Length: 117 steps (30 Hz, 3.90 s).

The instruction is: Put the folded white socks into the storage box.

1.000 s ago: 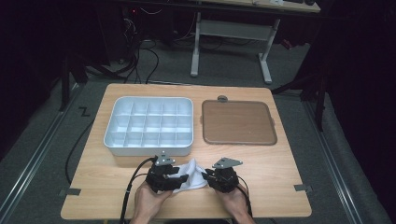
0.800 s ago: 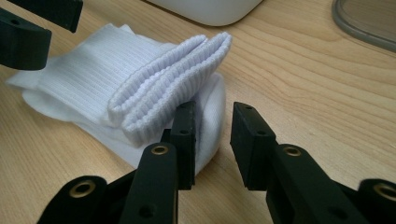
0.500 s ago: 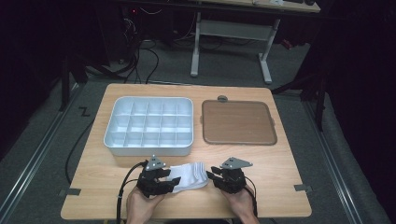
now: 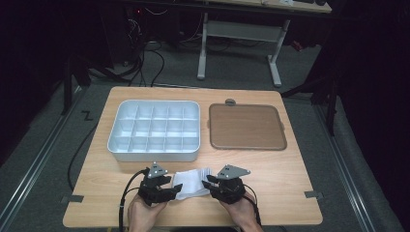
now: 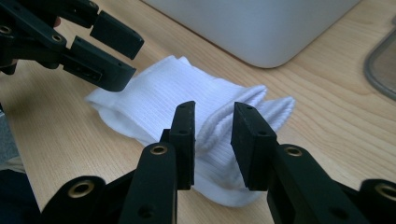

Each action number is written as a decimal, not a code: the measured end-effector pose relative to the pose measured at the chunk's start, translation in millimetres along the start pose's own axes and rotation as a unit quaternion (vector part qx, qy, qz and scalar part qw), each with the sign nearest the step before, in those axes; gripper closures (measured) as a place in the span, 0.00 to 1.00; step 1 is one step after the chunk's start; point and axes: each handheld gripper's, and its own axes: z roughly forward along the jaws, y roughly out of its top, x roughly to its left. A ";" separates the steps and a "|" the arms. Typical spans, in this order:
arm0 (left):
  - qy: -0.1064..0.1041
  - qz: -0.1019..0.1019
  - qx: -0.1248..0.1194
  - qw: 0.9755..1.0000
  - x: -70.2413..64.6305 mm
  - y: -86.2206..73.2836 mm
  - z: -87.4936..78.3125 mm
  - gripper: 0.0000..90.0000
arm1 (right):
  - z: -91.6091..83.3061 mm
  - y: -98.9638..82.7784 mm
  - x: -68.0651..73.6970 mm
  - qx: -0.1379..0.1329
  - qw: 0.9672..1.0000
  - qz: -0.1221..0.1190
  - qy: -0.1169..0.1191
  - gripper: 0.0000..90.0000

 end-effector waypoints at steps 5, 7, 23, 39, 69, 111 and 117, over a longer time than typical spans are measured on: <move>-0.002 0.000 -0.001 1.000 -0.8 1.9 4.1 0.51 | 13.2 -1.9 -1.4 0.025 1.000 0.006 0.001 0.79; -0.004 -0.001 -0.002 1.000 -1.9 2.3 5.8 0.51 | 16.4 -3.9 -2.7 0.034 0.999 0.005 -0.001 0.82; 0.012 0.032 0.018 0.999 -6.7 -12.5 21.4 0.51 | -2.7 -5.2 -2.3 -0.006 1.000 -0.006 -0.029 0.97; 0.031 0.063 0.030 0.997 -7.7 -24.5 36.9 0.53 | 9.2 -28.0 -19.7 0.039 0.997 0.009 -0.064 0.97; 0.042 0.066 0.033 0.996 9.8 -5.3 40.6 0.53 | 18.6 -23.4 -10.3 0.038 0.998 -0.002 -0.047 0.90; 0.048 -0.007 0.028 0.998 17.0 12.8 58.5 0.69 | 47.9 -4.4 13.3 0.055 0.998 -0.025 -0.005 0.94; 0.038 -0.026 0.038 0.998 17.8 14.2 59.2 0.81 | 48.6 -4.5 12.0 0.056 0.998 -0.027 -0.002 0.94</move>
